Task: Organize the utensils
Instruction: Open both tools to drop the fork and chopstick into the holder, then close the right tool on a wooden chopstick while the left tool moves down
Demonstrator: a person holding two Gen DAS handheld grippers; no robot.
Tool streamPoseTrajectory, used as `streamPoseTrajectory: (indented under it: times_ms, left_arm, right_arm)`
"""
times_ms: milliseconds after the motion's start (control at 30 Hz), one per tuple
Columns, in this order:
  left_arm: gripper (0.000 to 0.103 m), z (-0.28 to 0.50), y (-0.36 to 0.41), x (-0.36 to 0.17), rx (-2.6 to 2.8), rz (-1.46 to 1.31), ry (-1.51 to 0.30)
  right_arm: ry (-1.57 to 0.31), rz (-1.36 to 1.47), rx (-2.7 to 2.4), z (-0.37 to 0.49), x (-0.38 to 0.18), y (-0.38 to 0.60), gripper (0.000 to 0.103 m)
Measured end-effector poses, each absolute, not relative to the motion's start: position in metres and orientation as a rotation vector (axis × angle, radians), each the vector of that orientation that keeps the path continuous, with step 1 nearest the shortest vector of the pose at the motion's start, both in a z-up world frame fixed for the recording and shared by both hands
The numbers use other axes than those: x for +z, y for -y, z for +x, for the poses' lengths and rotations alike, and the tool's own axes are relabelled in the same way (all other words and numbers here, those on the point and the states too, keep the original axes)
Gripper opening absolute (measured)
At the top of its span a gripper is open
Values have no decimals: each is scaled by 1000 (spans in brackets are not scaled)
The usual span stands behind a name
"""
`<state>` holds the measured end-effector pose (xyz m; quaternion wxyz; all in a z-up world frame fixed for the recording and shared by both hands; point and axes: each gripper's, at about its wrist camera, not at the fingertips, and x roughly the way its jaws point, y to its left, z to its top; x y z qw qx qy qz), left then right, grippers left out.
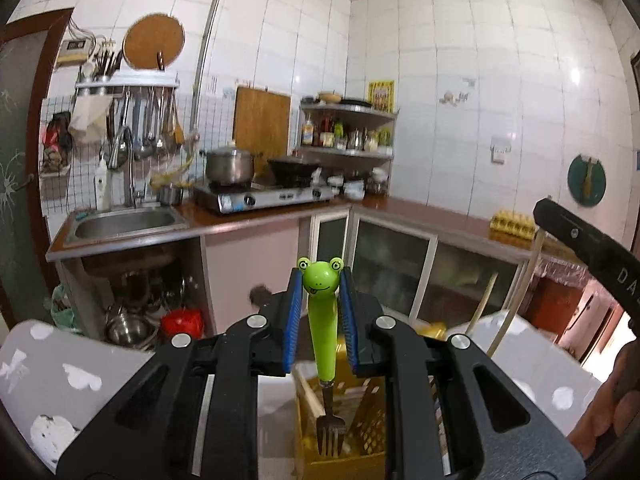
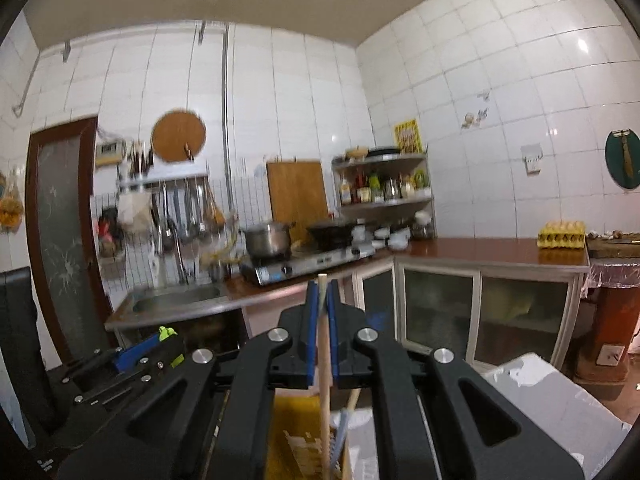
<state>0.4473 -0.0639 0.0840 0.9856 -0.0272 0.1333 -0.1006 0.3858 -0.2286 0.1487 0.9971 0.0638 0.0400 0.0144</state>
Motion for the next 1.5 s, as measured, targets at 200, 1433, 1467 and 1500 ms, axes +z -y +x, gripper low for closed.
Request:
streamPoseTrajectory:
  times_ms: [200, 1433, 1467, 1500]
  left_arm:
    - [18, 456, 46, 55, -194, -72, -355]
    - [98, 334, -33, -31, -134, -16, -658]
    - [98, 335, -32, -34, -137, -17, -664]
    - [98, 336, -31, -38, -142, -14, -678]
  right_arm:
    - [-205, 97, 14, 403, 122, 237, 7]
    - [-766, 170, -157, 284, -44, 235, 59]
    - [-773, 159, -160, 285, -47, 233, 59]
    - [-781, 148, -162, 287, -49, 231, 59]
